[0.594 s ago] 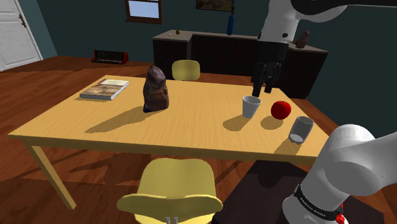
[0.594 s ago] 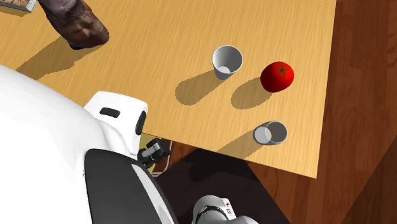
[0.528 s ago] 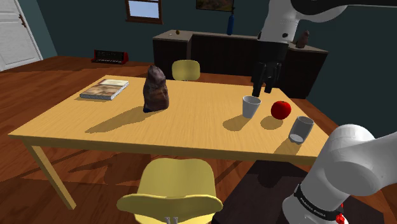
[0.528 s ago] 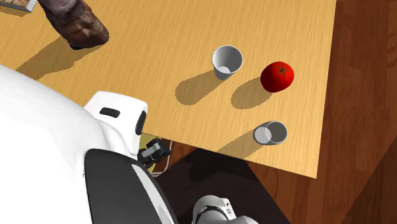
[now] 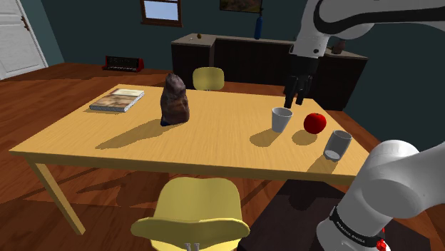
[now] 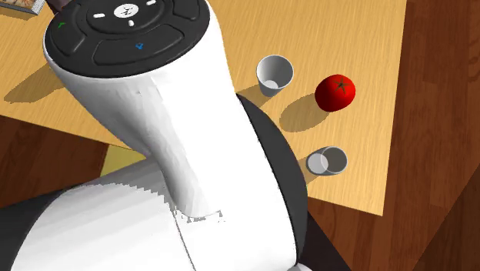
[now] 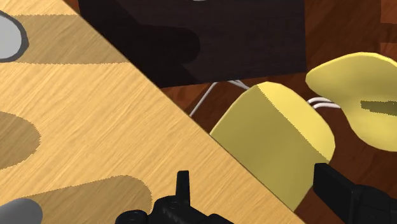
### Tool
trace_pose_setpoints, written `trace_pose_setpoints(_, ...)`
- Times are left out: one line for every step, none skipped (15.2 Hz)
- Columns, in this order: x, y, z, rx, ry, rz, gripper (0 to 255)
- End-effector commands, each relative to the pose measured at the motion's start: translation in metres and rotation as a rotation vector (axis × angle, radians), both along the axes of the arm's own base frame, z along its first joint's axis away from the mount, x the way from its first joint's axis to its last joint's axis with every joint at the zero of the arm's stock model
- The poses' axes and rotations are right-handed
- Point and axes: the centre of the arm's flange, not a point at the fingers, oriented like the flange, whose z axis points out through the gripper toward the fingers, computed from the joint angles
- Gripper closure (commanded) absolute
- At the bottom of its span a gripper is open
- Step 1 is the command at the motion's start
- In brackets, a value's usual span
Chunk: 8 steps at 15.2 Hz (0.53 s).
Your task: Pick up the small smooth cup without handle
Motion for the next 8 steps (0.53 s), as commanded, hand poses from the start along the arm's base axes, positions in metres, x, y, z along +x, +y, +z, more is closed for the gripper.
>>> trace_pose_setpoints(0.008,-0.023,-0.012,0.002,-0.005,0.004,0)
trace_pose_setpoints(0.012,-0.034,-0.017,0.003,-0.008,0.006,0)
trace_pose_setpoints(0.016,-0.046,-0.023,0.004,-0.01,0.007,0)
trace_pose_setpoints(0.019,-0.058,-0.028,0.005,-0.012,0.008,0)
trace_pose_setpoints(0.023,-0.069,-0.033,0.006,-0.015,0.01,0)
trace_pose_setpoints(0.027,-0.081,-0.038,0.008,-0.017,0.011,0)
trace_pose_setpoints(0.03,-0.092,-0.044,0.009,-0.019,0.013,0)
trace_pose_setpoints(0.034,-0.104,-0.049,0.01,-0.022,0.014,0)
